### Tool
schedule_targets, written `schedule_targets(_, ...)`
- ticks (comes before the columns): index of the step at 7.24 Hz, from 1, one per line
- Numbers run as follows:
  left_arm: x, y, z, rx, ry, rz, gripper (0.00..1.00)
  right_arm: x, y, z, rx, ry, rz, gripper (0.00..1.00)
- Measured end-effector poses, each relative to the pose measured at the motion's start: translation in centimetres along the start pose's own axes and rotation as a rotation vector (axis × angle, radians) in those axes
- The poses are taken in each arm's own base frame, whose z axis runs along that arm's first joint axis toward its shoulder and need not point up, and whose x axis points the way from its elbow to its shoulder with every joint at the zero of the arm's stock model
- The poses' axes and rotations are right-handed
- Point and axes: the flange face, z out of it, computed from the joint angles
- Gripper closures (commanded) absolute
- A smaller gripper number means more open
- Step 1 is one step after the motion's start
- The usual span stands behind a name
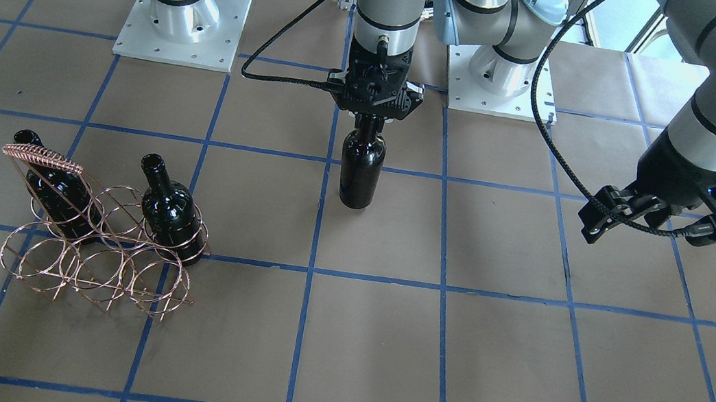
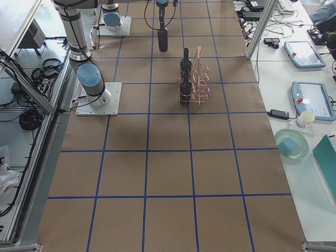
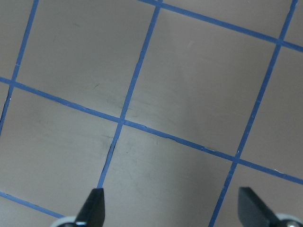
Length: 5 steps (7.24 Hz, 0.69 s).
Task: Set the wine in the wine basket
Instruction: 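Close the right gripper on the bottle neck and lift it, then carry the bottle with the right gripper over the copper rack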
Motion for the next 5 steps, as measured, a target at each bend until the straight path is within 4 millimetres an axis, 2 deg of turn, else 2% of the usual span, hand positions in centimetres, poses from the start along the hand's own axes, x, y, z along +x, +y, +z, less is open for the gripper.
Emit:
schedule_targets(2, 2.7, 1.3, -0.7, 0.012, 0.007, 0.054, 0.00, 4.5, 0.4, -4.1, 0.003, 0.065, 0.047, 1.00)
schedule_targets(5, 8.8, 5.4, -3.0, 0.040, 0.019, 0.185, 0.00, 14.3, -0.1, -10.3, 0.011, 0.104, 0.073, 1.00)
